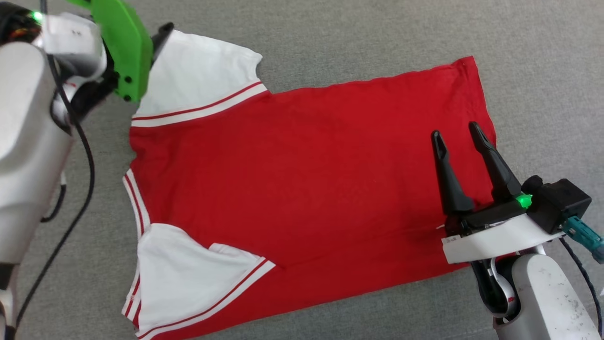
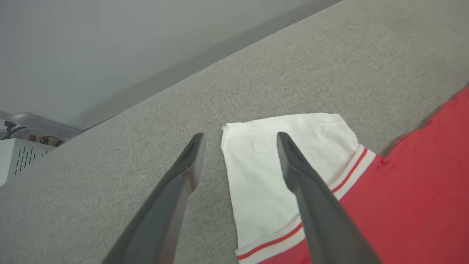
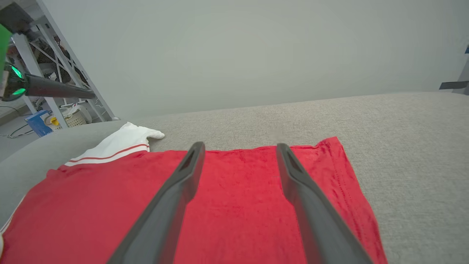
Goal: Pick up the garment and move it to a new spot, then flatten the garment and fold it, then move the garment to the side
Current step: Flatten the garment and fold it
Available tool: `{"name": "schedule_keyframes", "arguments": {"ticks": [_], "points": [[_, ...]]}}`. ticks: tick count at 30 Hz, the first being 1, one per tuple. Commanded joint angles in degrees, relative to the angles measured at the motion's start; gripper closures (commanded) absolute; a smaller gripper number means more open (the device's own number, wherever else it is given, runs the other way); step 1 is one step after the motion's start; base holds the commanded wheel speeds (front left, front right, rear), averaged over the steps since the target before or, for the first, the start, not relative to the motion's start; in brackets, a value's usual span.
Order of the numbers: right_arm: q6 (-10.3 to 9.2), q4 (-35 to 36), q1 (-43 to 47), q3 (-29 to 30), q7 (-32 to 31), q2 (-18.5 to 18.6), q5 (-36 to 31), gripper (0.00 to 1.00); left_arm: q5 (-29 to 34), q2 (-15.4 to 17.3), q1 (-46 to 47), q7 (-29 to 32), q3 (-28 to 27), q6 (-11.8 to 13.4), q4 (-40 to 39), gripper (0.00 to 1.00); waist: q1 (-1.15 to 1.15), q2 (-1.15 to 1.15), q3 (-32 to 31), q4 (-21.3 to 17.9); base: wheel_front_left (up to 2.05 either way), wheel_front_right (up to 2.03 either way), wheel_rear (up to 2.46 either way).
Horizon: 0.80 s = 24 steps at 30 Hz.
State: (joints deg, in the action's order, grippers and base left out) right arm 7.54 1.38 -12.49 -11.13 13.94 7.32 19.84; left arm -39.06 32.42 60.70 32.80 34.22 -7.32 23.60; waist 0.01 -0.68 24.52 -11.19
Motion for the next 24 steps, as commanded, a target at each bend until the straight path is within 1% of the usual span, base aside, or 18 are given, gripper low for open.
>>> {"name": "schedule_keyframes", "arguments": {"ticks": [1, 4, 6, 8, 12, 15, 19, 21, 22, 23, 24], "points": [[-0.05, -0.5, -1.3, -0.6, 0.7, -0.4, 0.4, 0.00, -1.3, 1.1, 2.5, 2.5, 0.2, -0.2, 1.4, 0.00, -0.01, 0.68, 4.8, -4.4, 0.00, 0.00, 0.00], [-0.05, -0.9, -2.2, -1.7, 0.9, -1.0, 2.1, 0.00, -2.7, 2.1, 6.0, 6.9, 0.8, -0.2, 4.6, 0.00, -0.01, 0.68, 6.4, -5.4, 0.00, 0.00, 0.00], [-0.05, -0.8, -2.7, -2.0, 1.0, -1.3, 3.1, 0.00, -4.0, 2.0, 7.4, 9.4, 0.6, -0.2, 7.0, 0.00, -0.01, 0.68, 7.1, -5.9, 0.00, 0.00, 0.00], [-0.05, -0.5, -3.1, -2.2, 1.0, -1.4, 3.3, 0.00, -5.7, 1.5, 8.2, 10.6, -0.3, 0.2, 9.3, 0.00, -0.01, 0.68, 7.5, -6.3, 0.00, 0.00, 0.00], [-0.05, 0.2, -3.9, -2.5, 1.0, -1.7, 3.4, 0.00, -5.2, 2.1, 8.9, 11.5, 0.3, 0.4, 12.6, 0.00, -0.01, 0.68, 8.2, -7.0, 0.00, 0.00, 0.00], [-0.05, 0.4, -4.1, -2.3, 1.0, -1.9, 3.5, 0.00, -5.4, 2.2, 9.2, 10.3, 0.0, 0.4, 14.4, 0.00, -0.01, 0.68, 8.4, -7.4, 0.00, 0.00, 0.00], [-0.05, 0.7, -4.0, -2.2, 1.1, -2.2, 3.2, 0.00, -3.9, 2.9, 9.5, 9.4, 0.9, 0.5, 16.5, 0.00, -0.01, 0.68, 8.7, -7.5, 0.00, 0.00, 0.00], [-0.05, 0.8, -3.9, -2.4, 1.1, -2.3, 3.2, 0.00, -4.0, 2.8, 9.4, 10.2, 1.2, 0.4, 17.8, 0.00, -0.01, 0.68, 8.8, -7.5, 0.00, 0.00, 0.00], [-0.05, 0.9, -3.8, -2.5, 1.1, -2.3, 3.1, 0.00, -4.5, 2.6, 9.2, 11.2, 1.4, 0.4, 18.5, 0.06, -0.01, 0.68, 8.7, -7.5, 0.00, 0.00, 0.00], [-0.05, 0.9, -3.8, -2.5, 1.1, -2.3, 3.1, 0.00, -4.9, 2.4, 9.2, 11.9, 1.4, 0.4, 18.8, 0.65, -0.01, 0.68, 8.7, -7.4, 0.00, 0.00, 0.00], [-0.05, 0.9, -3.8, -2.5, 1.1, -2.3, 3.0, 0.00, -5.3, 2.3, 9.1, 12.4, 1.6, 0.3, 18.9, 1.00, -0.01, 0.68, 8.8, -7.3, 0.00, 0.00, 0.00]]}}
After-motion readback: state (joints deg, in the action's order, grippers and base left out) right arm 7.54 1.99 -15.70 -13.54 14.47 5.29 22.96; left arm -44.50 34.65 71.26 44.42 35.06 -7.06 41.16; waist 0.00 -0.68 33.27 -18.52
